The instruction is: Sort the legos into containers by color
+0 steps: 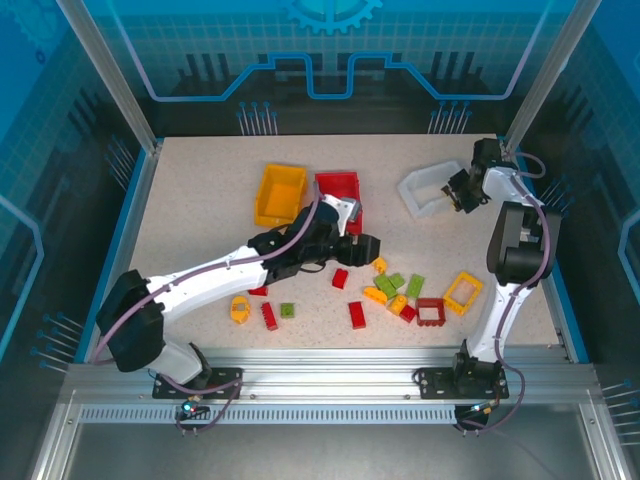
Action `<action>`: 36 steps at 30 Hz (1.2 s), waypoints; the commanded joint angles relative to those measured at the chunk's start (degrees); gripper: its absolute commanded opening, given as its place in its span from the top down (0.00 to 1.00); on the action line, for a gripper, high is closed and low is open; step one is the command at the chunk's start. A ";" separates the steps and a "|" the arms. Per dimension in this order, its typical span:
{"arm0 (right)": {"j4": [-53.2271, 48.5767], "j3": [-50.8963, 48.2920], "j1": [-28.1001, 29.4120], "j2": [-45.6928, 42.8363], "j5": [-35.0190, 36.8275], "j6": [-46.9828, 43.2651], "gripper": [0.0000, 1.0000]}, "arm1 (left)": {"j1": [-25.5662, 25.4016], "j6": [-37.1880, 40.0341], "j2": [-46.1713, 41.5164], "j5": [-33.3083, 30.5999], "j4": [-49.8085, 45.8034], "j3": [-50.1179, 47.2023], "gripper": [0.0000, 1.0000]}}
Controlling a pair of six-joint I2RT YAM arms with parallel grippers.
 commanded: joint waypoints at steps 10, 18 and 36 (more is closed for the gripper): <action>-11.62 6.71 10.14 0.33 5.21 -29.10 0.82 | 0.03 0.71 -9.59 -4.98 -8.98 -4.33 0.20; -13.59 8.91 15.32 2.33 6.82 -34.50 0.84 | 0.08 -1.54 -13.92 -5.51 -9.55 -8.96 0.20; -7.15 -11.69 9.27 -25.09 14.74 -23.28 0.28 | -3.74 -2.67 -7.98 -0.93 -4.85 -6.46 0.13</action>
